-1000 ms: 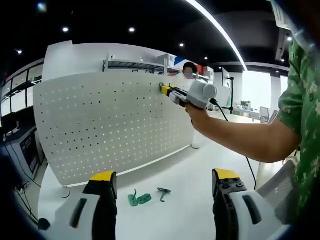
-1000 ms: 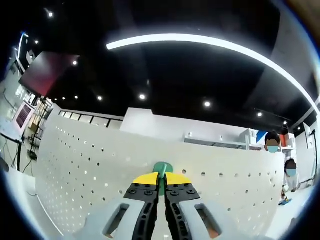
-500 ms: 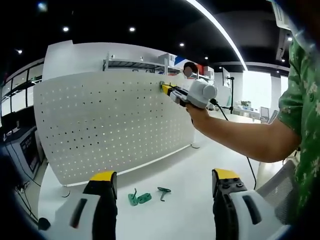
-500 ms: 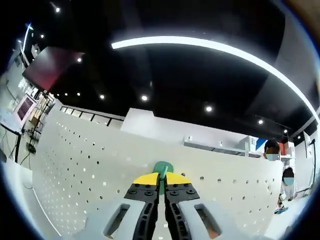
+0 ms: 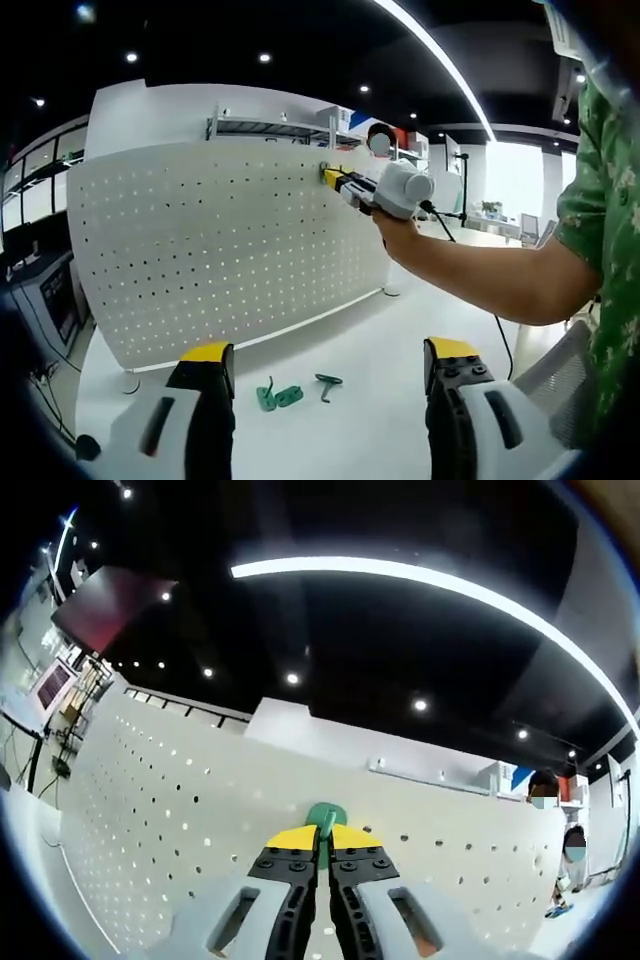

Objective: Insert the hook assembly into the mounting plate slot until the hook locks in place.

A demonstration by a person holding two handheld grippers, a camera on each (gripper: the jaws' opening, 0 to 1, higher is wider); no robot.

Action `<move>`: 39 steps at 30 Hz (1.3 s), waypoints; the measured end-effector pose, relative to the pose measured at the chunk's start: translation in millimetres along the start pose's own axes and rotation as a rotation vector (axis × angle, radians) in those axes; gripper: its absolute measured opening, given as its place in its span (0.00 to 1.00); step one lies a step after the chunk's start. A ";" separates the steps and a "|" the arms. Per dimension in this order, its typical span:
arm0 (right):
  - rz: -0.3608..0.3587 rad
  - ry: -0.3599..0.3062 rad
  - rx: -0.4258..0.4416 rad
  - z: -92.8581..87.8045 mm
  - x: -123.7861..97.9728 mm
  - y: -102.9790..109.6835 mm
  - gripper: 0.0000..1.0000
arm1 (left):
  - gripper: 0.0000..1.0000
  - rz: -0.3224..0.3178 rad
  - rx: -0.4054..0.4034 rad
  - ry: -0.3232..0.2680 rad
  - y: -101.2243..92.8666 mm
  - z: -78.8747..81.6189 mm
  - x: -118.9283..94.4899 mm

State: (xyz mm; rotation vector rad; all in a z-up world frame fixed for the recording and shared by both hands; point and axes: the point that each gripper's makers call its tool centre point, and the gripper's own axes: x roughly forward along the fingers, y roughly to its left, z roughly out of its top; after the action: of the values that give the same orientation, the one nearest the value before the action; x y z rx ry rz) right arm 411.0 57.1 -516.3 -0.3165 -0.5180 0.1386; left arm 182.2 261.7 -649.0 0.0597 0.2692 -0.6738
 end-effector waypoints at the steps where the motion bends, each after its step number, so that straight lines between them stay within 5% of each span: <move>1: -0.001 0.006 -0.007 -1.2 -0.1 -0.2 0.01 | 0.80 0.000 -0.001 0.000 -0.1 0.1 -0.1; 39: -0.001 0.026 0.050 -1.3 -3.3 3.2 0.04 | 0.80 0.001 0.000 -0.001 -0.8 -0.7 -1.3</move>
State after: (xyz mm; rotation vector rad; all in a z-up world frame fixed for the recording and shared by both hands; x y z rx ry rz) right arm 408.7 59.1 -519.9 -0.2692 -0.4881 0.1457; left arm 180.6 262.0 -649.3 0.0590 0.2684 -0.6732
